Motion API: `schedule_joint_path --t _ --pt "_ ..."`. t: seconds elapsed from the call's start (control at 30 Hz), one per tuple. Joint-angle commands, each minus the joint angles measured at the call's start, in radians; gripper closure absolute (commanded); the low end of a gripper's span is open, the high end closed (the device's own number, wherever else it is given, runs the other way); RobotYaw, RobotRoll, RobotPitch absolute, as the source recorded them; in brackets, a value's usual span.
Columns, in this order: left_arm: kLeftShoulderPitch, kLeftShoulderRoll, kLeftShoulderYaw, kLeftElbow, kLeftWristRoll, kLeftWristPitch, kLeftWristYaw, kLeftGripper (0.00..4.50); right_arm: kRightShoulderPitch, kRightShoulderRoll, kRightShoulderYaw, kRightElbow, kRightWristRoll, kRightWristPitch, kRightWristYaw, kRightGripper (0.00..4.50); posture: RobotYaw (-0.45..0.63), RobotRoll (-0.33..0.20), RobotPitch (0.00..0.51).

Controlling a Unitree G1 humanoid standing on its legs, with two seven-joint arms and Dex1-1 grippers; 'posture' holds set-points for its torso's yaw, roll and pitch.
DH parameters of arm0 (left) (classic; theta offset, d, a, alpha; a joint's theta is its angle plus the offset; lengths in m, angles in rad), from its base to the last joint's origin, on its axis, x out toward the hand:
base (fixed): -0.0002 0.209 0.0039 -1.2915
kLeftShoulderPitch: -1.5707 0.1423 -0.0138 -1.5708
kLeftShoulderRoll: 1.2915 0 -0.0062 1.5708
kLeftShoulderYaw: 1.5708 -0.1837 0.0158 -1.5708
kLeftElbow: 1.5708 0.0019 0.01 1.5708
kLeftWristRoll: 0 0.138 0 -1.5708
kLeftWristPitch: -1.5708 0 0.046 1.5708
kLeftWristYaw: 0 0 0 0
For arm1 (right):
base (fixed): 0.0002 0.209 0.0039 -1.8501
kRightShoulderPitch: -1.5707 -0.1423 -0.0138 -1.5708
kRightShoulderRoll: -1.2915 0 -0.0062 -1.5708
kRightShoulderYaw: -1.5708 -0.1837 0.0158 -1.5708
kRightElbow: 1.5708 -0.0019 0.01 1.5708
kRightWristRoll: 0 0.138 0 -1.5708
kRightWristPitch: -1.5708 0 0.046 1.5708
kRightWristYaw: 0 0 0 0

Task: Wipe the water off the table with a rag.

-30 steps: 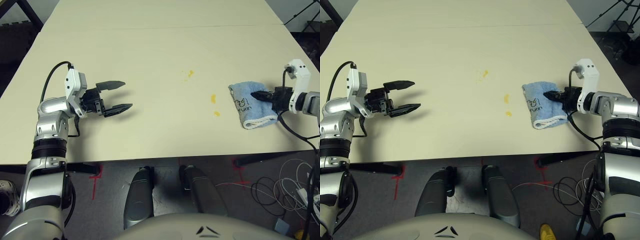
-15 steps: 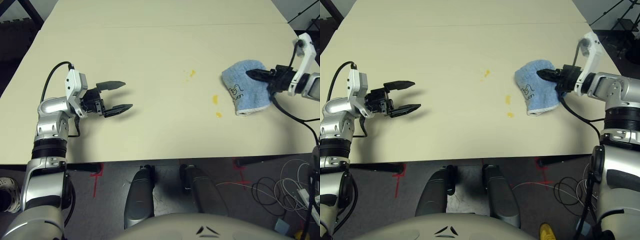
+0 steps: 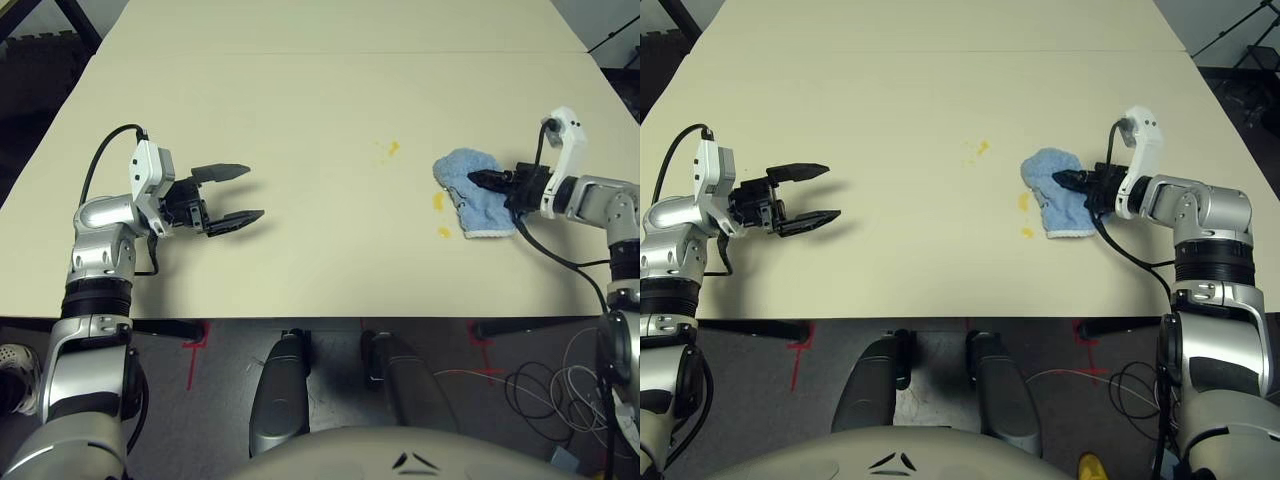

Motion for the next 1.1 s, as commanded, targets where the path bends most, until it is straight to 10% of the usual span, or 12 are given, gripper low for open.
schedule_joint_path --t 0.03,0.73,1.1 --pt "0.007 0.005 -0.018 0.01 0.016 -0.013 -0.015 0.0 0.062 0.074 0.069 -0.045 0.015 0.08 -0.024 4.47 0.16 0.0 0.223" --pt "0.023 0.002 -0.029 -0.006 0.012 -0.019 -0.008 0.0 0.114 0.465 0.046 -0.259 0.103 0.268 -0.238 4.47 0.17 0.0 0.232" --pt "0.019 -0.007 -0.035 0.005 0.014 -0.026 -0.007 0.0 0.147 0.197 0.094 -0.243 0.071 0.212 -0.168 4.47 0.16 0.0 0.235"
